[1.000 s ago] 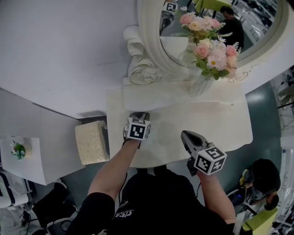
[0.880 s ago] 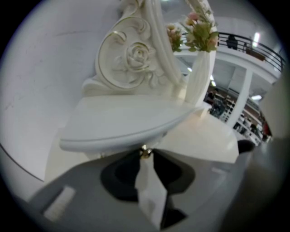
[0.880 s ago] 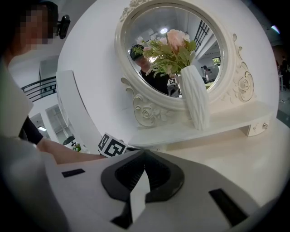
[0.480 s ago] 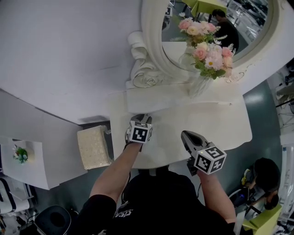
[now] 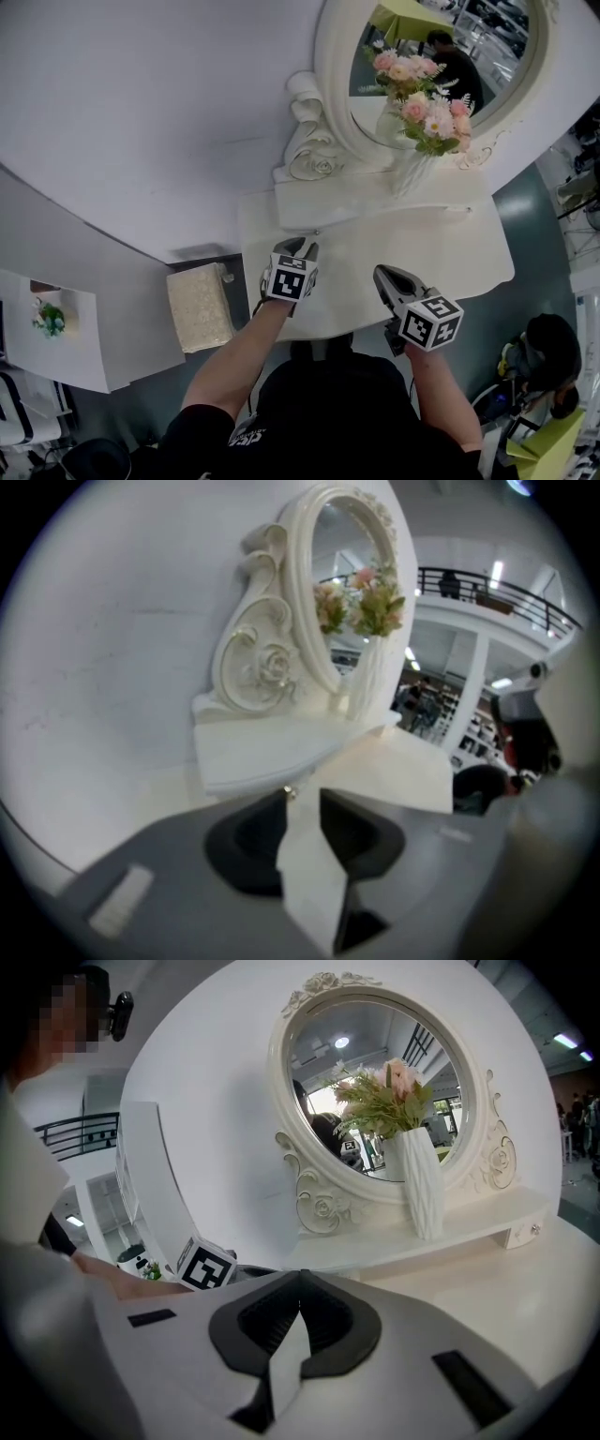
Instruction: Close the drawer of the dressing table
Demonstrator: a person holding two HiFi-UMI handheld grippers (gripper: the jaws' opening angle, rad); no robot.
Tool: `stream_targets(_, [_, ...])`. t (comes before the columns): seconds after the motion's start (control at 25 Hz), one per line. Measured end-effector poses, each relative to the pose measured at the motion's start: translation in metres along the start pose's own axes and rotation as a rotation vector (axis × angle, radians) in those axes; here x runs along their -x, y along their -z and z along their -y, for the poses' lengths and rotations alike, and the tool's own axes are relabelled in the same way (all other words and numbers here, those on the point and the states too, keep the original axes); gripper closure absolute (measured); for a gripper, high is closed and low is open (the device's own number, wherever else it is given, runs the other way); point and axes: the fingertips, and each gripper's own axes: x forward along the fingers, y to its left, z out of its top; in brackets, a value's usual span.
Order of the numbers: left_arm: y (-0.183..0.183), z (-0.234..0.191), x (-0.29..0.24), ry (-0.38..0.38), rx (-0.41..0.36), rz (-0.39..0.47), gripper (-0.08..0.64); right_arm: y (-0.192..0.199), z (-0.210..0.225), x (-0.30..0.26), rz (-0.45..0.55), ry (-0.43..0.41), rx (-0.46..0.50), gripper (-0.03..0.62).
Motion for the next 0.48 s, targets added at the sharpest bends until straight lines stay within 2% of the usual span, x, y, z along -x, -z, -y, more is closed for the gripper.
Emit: stream_targets(0.48, [-0.041, 0.008, 0.057, 0.004, -0.02, 0.148, 0.453, -0.012, -0.01, 0.018, 0.046, 0.003, 0.036, 0.597])
